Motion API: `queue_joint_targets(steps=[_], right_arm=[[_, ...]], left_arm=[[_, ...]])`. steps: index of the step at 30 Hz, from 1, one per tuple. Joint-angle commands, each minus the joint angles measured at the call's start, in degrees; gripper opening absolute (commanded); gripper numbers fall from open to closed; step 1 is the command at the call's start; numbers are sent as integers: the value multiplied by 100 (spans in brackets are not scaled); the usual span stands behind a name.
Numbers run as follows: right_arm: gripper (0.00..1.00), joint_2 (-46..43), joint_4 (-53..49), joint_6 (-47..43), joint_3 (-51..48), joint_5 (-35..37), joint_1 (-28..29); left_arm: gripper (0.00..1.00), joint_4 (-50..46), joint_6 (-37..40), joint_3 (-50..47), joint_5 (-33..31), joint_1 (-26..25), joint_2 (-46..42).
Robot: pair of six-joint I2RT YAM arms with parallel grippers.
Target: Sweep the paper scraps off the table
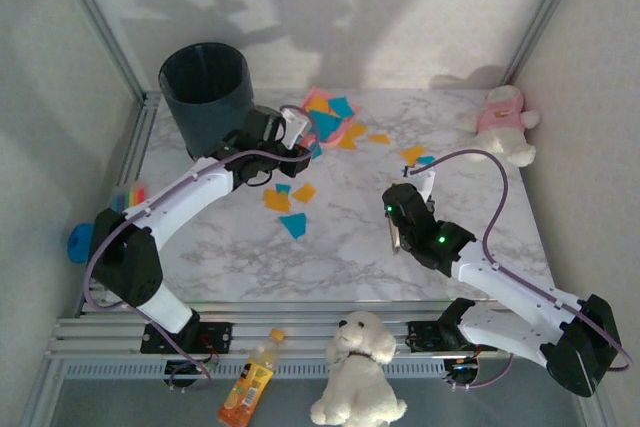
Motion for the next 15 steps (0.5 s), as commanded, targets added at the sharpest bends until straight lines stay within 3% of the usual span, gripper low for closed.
queue_joint_targets(steps=[1,15], right_arm=[[0,27,227,-46,13,4,-45],[0,72,231,-51,38,-69,-52]], left_arm=[[0,78,-226,360,243,128,-46],[0,-108,-603,1041,856,416,-240]])
